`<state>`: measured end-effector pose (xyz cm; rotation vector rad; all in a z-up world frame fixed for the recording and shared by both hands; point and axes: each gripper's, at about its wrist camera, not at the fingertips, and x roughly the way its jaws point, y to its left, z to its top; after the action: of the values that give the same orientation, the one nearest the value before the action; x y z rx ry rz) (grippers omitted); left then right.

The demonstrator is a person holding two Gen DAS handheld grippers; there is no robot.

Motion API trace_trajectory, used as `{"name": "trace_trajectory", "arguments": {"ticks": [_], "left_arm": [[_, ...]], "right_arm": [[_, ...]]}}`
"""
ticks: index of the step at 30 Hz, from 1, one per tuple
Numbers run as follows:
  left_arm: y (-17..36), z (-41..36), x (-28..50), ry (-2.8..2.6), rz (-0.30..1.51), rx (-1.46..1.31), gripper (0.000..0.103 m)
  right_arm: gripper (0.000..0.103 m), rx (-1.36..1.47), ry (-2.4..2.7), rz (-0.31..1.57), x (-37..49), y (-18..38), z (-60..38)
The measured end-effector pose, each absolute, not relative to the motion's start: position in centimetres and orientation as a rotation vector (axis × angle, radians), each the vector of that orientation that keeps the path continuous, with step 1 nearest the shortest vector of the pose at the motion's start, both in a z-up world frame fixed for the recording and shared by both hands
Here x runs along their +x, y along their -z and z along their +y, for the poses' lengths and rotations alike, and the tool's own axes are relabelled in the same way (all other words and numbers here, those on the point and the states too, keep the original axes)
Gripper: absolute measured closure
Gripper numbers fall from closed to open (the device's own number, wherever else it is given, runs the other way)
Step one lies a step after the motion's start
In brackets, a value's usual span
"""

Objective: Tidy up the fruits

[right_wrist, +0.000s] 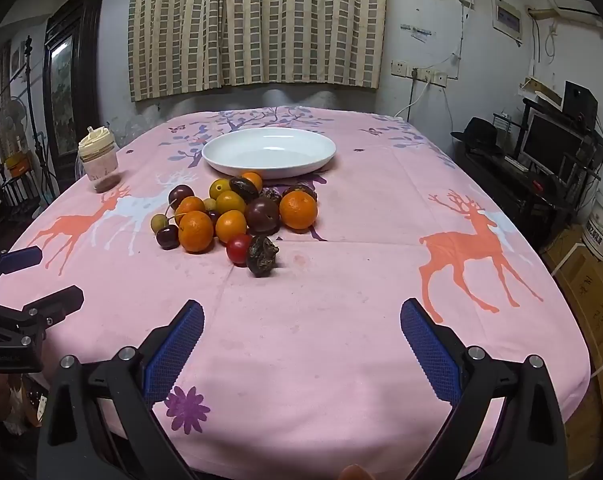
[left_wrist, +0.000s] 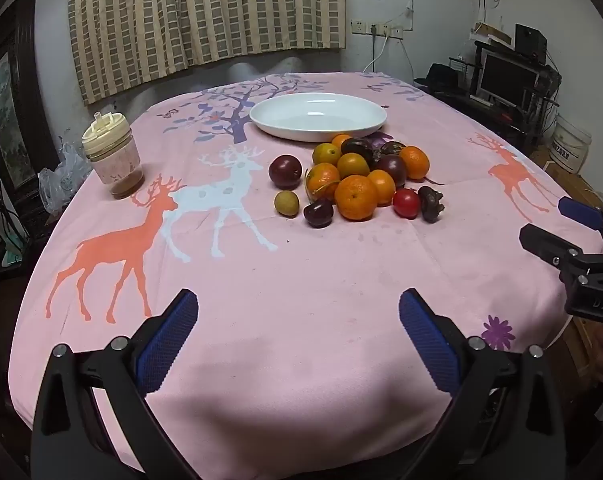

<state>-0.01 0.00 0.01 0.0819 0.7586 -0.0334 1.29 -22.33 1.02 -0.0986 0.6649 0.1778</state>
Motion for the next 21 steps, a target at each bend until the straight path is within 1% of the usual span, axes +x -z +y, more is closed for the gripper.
{"name": "trace_trajectory", "arguments": {"ticks": [21], "left_arm": [[0.04, 0.47, -0.06, 0.031, 0.768, 0.083, 0.005]], "right_arm": [[0.004, -0.100, -0.177, 0.668, 1.37, -0.91, -22.31]]}}
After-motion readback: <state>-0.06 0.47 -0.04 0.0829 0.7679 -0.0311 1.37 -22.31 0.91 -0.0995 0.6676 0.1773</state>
